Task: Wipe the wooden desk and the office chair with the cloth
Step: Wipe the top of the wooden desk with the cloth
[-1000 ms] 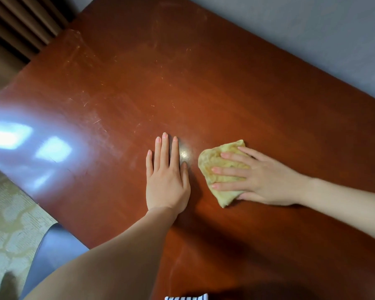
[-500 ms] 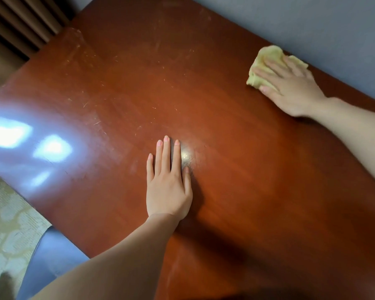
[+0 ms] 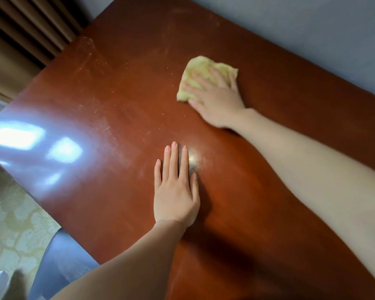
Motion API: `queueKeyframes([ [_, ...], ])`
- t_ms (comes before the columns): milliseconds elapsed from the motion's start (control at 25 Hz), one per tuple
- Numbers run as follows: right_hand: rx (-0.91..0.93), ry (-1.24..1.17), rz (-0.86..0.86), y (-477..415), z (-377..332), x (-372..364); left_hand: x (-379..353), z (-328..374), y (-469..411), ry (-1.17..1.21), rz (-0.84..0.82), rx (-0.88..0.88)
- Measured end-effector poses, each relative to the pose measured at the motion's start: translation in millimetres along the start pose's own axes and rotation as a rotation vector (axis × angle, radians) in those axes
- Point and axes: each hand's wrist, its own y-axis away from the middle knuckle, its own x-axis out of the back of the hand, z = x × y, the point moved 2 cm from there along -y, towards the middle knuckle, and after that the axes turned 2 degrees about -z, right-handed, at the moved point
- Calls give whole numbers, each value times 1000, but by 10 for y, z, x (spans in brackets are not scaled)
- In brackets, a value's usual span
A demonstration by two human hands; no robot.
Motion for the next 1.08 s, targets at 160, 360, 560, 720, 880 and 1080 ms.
queueKeyframes([
  [160,181,23,0,671,-202,-177,6,2,-7,6,7,-1],
  [360,175,39,-12,1556,64,-324,7,-4,-14,-4,16,-6],
  [560,-158,15,2,1890,636,-295,6,16,-2,5,18,-7],
  [720,-427,-18,26,1671,1295,-140,4,31,-6,5,9,-9],
  [880,-564,-79,34,1287,1711,15,13,35,6,11,11,-8],
  [1080,-740,-216,65,870,1718,77,14,33,2,12,18,-15],
])
